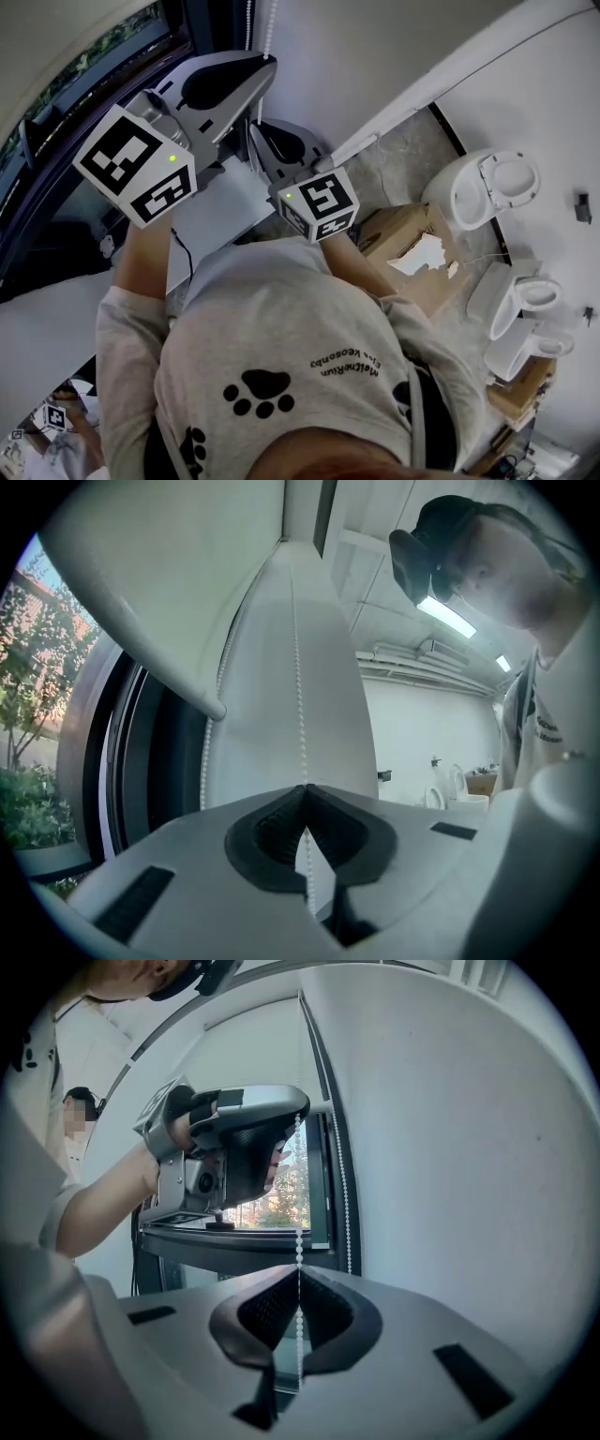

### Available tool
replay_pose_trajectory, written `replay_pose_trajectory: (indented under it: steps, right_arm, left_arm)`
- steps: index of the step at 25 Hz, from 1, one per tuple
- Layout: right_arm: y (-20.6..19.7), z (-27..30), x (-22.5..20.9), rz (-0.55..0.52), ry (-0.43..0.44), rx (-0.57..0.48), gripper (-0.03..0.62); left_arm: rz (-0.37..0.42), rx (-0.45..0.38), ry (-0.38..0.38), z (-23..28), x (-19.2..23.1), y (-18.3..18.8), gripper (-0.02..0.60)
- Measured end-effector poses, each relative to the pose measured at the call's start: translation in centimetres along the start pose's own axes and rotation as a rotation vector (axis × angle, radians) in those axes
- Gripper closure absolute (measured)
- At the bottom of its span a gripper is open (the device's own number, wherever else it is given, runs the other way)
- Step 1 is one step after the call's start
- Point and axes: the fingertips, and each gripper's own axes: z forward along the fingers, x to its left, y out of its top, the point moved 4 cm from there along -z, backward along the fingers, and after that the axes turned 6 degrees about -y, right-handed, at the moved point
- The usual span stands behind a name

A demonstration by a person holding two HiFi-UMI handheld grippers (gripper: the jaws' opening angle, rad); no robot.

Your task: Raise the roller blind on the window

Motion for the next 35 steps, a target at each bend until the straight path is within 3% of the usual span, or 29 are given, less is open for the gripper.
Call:
replay_pose_trajectory:
  steps: [5, 14, 35]
  right_arm:
    - [-1.3, -0.1, 0.2, -0.014, 0.003, 0.041, 0.585]
    - [-7.6, -0.1, 0.5, -0.002, -0.001, 0.167, 0.585]
    - [-17.4, -0.7, 0.8, -0.006, 0.018, 0.349, 0.585]
  left_arm:
    - [0.015, 0.037, 0.021, 0.2, -0.5, -1.3, 0.572]
    - [-0.108, 0.063, 0.04, -0.4, -0.5, -8.0, 0.572]
    - [-0.231, 0.147, 0.068, -1.1, -2.2, -17.9, 0.572]
